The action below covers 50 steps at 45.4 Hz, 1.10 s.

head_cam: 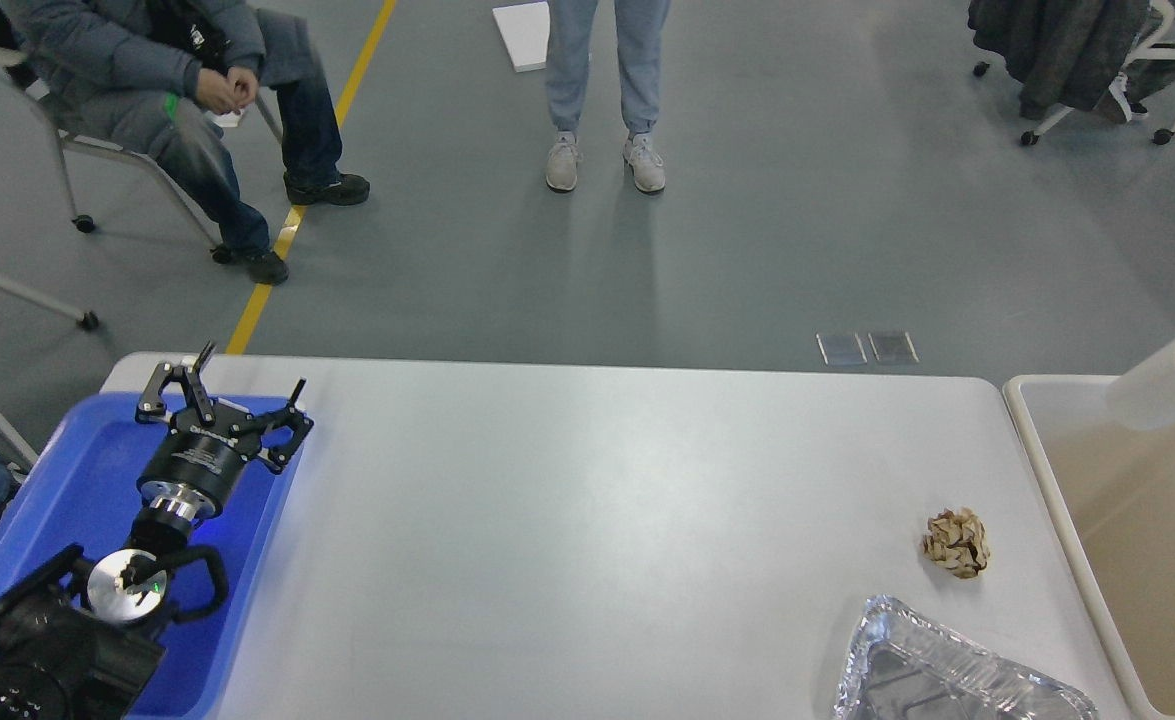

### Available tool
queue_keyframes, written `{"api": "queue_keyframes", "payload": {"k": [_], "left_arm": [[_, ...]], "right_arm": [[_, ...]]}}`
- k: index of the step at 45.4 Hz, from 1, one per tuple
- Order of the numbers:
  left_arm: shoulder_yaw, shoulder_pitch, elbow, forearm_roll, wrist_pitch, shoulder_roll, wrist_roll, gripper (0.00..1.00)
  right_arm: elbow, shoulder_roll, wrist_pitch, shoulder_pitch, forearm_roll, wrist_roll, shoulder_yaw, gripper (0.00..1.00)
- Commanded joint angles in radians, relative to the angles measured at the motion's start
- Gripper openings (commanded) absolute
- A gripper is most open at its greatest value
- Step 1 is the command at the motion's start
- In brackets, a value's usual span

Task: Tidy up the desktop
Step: 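Open the right gripper to drop the cup into the bin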

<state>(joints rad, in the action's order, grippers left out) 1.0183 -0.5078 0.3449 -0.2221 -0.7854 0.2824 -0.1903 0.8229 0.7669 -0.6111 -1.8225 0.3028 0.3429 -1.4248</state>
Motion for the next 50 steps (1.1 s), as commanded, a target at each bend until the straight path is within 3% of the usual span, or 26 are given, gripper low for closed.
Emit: {"api": "queue_keyframes", "payload": {"k": [1,12,28,50], "left_arm": [[-0.001,0.000,0.000,0.001,0.000,0.000,0.000,1.00],[0.000,0.000,0.000,0.001,0.000,0.000,0.000,1.00],[0.000,0.000,0.000,0.000,0.000,0.000,0.000,1.00],[0.000,0.000,0.000,0.001,0.000,0.000,0.000,1.00]], "right_arm": [[-0.248,0.089,0.024,0.325,-0.001,-0.005,0.139,0.00],[-0.312,0.095,0.171,0.506,-0.020,-0.018,0.216,0.00],[-0.398,0.034,0.389,0.727,-0.212,-0.136,0.274,0.00],[-0.429,-0.113,0.550,0.931,-0.214,-0.189,0.468,0.00]]}}
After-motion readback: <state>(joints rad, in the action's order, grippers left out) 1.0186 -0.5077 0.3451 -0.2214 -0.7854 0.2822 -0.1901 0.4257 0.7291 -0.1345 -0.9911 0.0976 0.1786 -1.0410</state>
